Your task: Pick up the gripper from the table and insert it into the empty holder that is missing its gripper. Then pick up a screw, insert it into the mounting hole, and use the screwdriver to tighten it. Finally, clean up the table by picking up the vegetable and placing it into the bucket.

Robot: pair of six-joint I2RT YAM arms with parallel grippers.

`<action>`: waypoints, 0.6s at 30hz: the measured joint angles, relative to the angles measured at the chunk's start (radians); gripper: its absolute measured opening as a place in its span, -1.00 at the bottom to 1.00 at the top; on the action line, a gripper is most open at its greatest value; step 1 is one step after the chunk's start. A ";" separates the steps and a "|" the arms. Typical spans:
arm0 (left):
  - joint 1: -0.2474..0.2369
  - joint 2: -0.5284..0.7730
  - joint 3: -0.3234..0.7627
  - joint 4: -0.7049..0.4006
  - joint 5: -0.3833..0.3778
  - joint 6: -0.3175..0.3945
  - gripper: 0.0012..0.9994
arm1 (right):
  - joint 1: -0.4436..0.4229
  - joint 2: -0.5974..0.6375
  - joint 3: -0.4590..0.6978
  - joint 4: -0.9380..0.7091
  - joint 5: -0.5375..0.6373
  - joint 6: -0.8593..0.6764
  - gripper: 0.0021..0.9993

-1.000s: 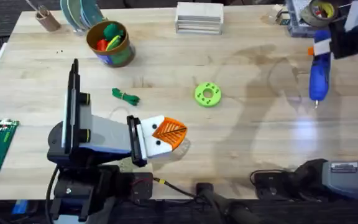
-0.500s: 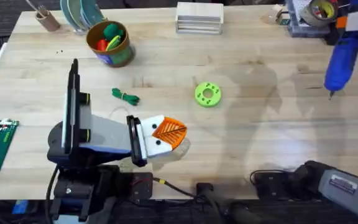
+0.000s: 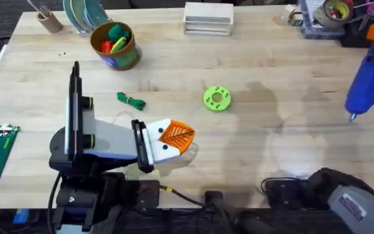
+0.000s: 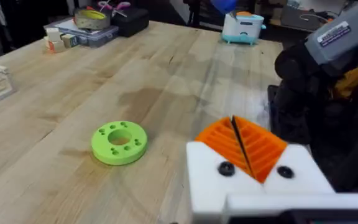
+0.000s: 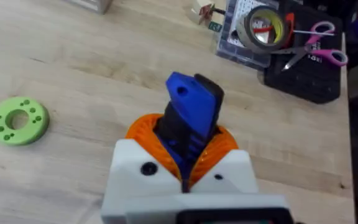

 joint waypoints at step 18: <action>0.000 0.000 0.000 0.000 -0.004 0.000 -0.99 | 0.175 -0.180 -0.515 0.858 -0.423 0.422 -0.94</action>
